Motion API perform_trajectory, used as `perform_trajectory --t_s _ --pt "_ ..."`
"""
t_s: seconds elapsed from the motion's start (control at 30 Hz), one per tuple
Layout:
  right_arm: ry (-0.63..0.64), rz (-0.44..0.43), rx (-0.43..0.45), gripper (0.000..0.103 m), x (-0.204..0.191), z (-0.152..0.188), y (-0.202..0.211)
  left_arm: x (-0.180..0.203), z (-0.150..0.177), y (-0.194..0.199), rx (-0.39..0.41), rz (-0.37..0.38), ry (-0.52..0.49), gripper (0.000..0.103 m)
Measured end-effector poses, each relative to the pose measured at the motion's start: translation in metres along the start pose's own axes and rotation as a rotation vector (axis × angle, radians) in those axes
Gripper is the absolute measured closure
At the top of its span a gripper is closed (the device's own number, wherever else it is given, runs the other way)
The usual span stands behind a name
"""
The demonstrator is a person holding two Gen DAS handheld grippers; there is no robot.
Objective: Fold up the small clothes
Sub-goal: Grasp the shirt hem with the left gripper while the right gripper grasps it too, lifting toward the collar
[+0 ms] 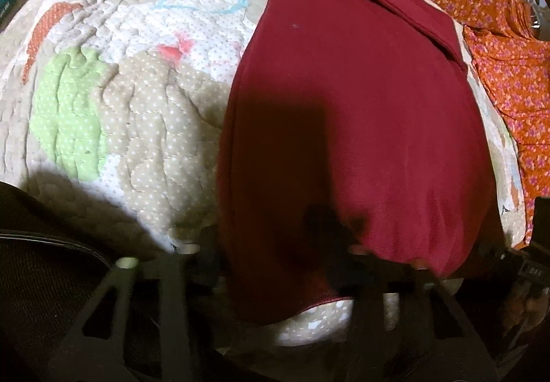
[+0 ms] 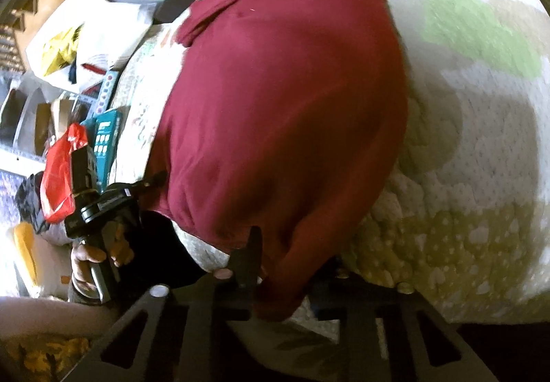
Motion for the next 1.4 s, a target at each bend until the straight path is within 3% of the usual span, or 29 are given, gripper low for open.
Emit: perform_trajectory --t_s 0.1,0.3,0.57,0.7,0.97,1.07,1.13,1.23,1.33,1.4 --pt "0.031 -0.047 0.031 0.090 -0.013 -0.013 0.012 0.000 -0.003 0.012 -0.002 0.046 -0.002 0.093" --pt "0.093 -0.123 0.114 0.092 -0.039 -0.058 0.041 0.016 -0.038 0.047 0.053 0.139 -0.028 0.095" --pt "0.115 -0.124 0.288 0.092 -0.059 -0.160 0.080 0.040 -0.148 0.070 0.195 0.212 -0.044 0.096" --pt "0.110 -0.081 0.336 0.092 -0.052 -0.218 0.086 0.037 -0.208 0.056 0.225 0.212 -0.002 0.096" --pt "0.043 -0.049 0.379 0.092 -0.019 -0.326 0.066 0.023 -0.306 0.004 0.250 0.103 0.040 0.097" --pt "-0.023 -0.053 0.392 0.092 0.003 -0.359 0.047 0.016 -0.331 -0.012 0.253 0.133 0.093 0.097" --pt "-0.075 -0.068 0.375 0.092 0.022 -0.382 0.027 0.018 -0.342 -0.027 0.211 0.184 0.102 0.094" --pt "-0.179 -0.028 0.324 0.088 0.052 -0.393 0.006 0.016 -0.348 -0.036 0.155 0.198 0.109 0.088" --pt "-0.195 -0.093 0.387 0.080 0.056 -0.392 0.026 0.014 -0.353 -0.025 0.173 0.245 0.089 0.085" --pt "-0.196 -0.135 0.452 0.074 0.058 -0.394 0.049 0.015 -0.358 -0.018 0.190 0.269 0.094 0.077"
Point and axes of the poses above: each gripper's, at about its wrist camera, not at the fingertips, and y roughly against the way its jaws point, x to its right, z to its underside, the point moved 8 cm from there along -y, roughly the way its jaws point, and after that the axes turned 1 degree about -y, right-handed, at the moved point
